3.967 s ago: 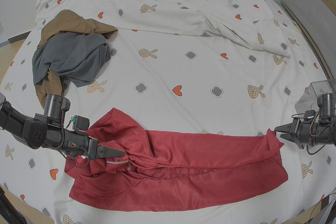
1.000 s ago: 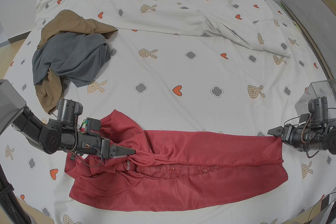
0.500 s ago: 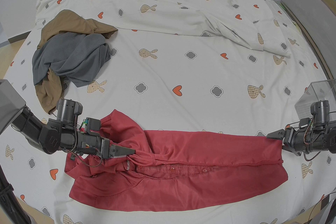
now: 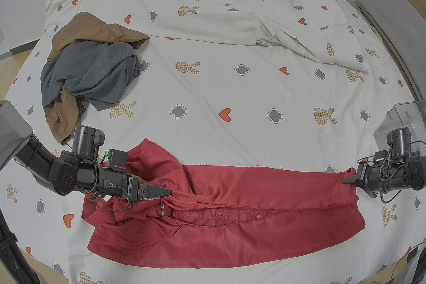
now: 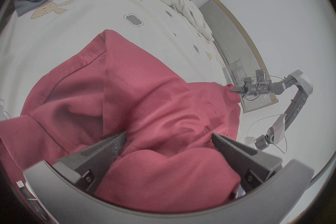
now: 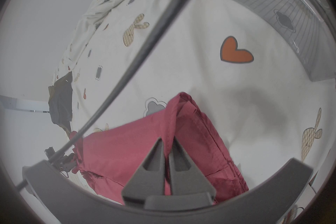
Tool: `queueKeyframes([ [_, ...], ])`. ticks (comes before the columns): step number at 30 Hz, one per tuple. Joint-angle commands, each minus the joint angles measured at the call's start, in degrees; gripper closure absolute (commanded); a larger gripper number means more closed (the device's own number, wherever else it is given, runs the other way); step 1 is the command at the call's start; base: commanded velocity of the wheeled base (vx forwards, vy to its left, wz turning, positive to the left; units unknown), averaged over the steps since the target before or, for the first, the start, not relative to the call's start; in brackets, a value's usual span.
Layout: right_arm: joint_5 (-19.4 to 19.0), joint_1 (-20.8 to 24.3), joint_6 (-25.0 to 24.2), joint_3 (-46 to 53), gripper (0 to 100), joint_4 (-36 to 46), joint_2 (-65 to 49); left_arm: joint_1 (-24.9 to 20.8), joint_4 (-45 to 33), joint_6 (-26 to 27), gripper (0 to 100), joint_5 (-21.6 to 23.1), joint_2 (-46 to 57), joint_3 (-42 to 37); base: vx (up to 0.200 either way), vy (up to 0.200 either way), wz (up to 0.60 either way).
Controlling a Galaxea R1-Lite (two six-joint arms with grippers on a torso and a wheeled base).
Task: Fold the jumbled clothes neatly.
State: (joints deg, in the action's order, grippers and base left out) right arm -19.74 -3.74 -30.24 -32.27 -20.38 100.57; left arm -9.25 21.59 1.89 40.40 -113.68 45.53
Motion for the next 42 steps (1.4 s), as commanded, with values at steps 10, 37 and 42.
queueKeyframes([
  [10,-3.5,-3.4,-3.0,-4.1,100,0.1,-7.1,0.0,0.0,0.1,0,-0.1,0.0,0.0,0.0,0.0,0.0],
  [37,-4.3,-5.9,-2.9,3.5,0,0.2,-14.6,0.1,0.3,0.2,0,-0.1,0.5,-0.6,0.0,0.0,0.0],
  [42,-6.6,-4.9,-2.7,6.0,0,2.7,-14.0,0.0,0.3,0.2,0,-0.1,0.6,-0.6,0.0,0.0,0.0],
])
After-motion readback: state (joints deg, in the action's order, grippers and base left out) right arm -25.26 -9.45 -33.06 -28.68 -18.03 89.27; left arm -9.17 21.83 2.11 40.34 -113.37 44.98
